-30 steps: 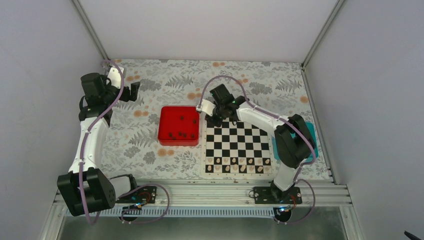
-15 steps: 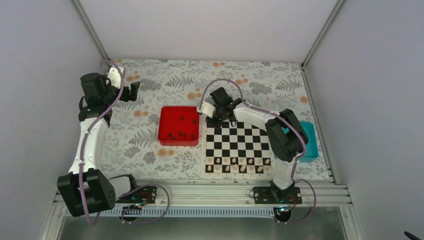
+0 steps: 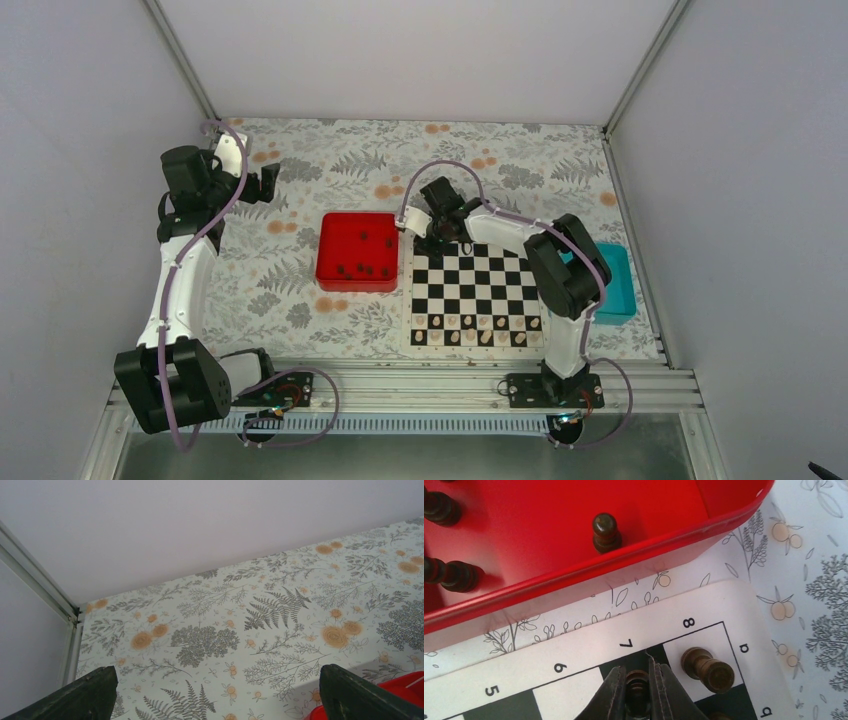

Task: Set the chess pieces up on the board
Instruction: Place the chess piece on the chessboard, then pick up the chess piece from the storage box, then place the chess piece on the chessboard, then adjust the storage box at the center of the board.

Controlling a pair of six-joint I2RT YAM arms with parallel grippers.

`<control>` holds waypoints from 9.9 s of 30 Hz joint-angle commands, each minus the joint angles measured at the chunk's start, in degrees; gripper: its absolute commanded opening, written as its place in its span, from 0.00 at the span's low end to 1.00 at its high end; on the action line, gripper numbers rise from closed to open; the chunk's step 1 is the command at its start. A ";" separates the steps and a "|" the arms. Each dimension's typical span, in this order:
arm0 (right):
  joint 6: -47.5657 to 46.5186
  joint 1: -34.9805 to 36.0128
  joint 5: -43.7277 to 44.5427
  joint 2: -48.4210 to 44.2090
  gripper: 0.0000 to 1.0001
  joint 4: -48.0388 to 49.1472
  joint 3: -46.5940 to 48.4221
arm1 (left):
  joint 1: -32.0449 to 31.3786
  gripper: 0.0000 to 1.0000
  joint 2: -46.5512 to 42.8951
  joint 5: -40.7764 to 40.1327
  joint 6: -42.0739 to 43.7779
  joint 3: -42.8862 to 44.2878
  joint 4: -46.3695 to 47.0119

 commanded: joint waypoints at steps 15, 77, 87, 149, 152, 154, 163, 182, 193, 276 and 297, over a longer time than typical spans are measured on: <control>0.16 -0.92 1.97 3.22 0.05 1.65 -0.73 | 0.38 1.00 -0.46 1.08 0.15 0.09 -0.04; -2.94 11.12 4.18 23.60 0.49 -9.91 36.32 | 1.96 1.00 -0.62 1.71 0.28 -0.46 0.31; -3.45 11.10 3.94 25.97 0.45 -9.58 37.12 | 2.56 1.00 -0.61 2.15 0.33 -0.62 0.30; -1.40 -5.87 -4.73 0.15 0.05 -6.28 -0.09 | 2.76 1.00 -0.51 3.33 0.17 0.08 -0.34; -1.34 -5.80 -4.58 0.35 0.05 -5.83 -0.25 | 2.76 1.00 -0.55 3.35 0.15 0.09 -0.36; -1.38 -5.84 -4.35 0.81 0.05 -5.85 -0.08 | 2.76 1.00 -0.52 3.29 0.17 0.00 -0.31; -1.27 -5.82 -3.92 2.75 0.06 -5.54 0.52 | 2.76 1.00 -0.61 3.37 0.15 0.00 -0.25; -0.47 -5.79 -7.62 -5.49 0.29 -11.71 5.34 | 2.85 1.00 -0.54 3.11 0.17 -0.17 -0.14; -1.65 2.23 -4.73 0.58 0.40 -20.42 25.02 | 2.83 1.00 -0.66 3.22 0.20 -0.02 -0.16; -5.90 14.57 17.32 18.29 0.50 -39.39 48.08 | 3.31 1.00 1.54 9.17 3.14 1.93 -1.81; -1.28 12.71 8.98 3.32 0.04 -30.92 18.60 | -14.73 0.02 36.29 -7.12 13.32 25.17 -14.49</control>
